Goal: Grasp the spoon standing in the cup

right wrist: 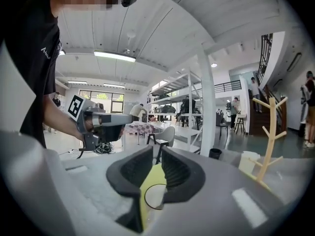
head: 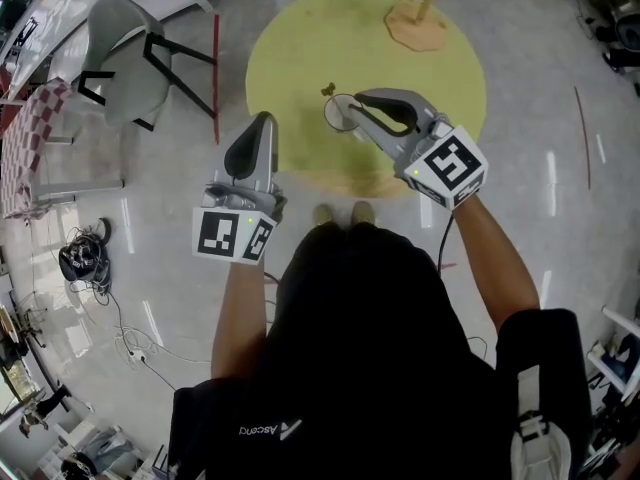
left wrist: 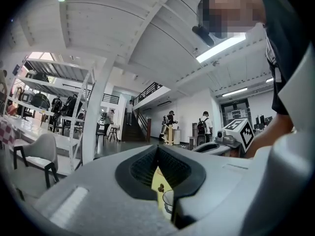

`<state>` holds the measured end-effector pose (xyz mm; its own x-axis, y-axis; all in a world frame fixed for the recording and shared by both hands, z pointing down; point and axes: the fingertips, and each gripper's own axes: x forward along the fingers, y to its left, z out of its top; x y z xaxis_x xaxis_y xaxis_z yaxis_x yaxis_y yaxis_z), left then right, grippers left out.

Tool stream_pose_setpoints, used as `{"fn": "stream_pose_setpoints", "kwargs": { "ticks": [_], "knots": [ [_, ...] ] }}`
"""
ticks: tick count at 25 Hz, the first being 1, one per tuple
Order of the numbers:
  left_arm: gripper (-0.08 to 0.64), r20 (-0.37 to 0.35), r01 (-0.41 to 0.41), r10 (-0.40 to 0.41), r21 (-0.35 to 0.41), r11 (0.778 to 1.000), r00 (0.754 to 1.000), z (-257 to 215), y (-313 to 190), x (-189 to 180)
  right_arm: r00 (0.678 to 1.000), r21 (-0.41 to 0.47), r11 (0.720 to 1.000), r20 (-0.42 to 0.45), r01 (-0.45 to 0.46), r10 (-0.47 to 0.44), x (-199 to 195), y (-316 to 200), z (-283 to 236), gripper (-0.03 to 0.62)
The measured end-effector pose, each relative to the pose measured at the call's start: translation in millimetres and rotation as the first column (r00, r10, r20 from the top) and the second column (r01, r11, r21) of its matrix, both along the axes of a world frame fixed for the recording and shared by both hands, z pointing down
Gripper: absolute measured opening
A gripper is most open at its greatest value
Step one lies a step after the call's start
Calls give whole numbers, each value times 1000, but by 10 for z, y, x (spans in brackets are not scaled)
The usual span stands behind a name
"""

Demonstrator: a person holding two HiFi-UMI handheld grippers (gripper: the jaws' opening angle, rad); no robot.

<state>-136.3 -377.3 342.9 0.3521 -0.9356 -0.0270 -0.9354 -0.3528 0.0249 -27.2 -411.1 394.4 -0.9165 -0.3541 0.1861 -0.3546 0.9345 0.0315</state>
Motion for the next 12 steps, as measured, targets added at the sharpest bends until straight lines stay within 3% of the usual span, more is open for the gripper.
{"fn": "stream_pose_setpoints", "kwargs": {
  "ticks": [6, 12],
  "knots": [
    [9, -12, -19, 19, -26, 999, 1000, 121, -107, -72, 993, -71, 995, -90, 66, -72, -201, -214, 355, 145],
    [9, -20, -25, 24, -54, 998, 1000, 237, -178, -200, 969, -164, 976, -174, 145, -174, -472, -467, 706, 187]
  ]
}}
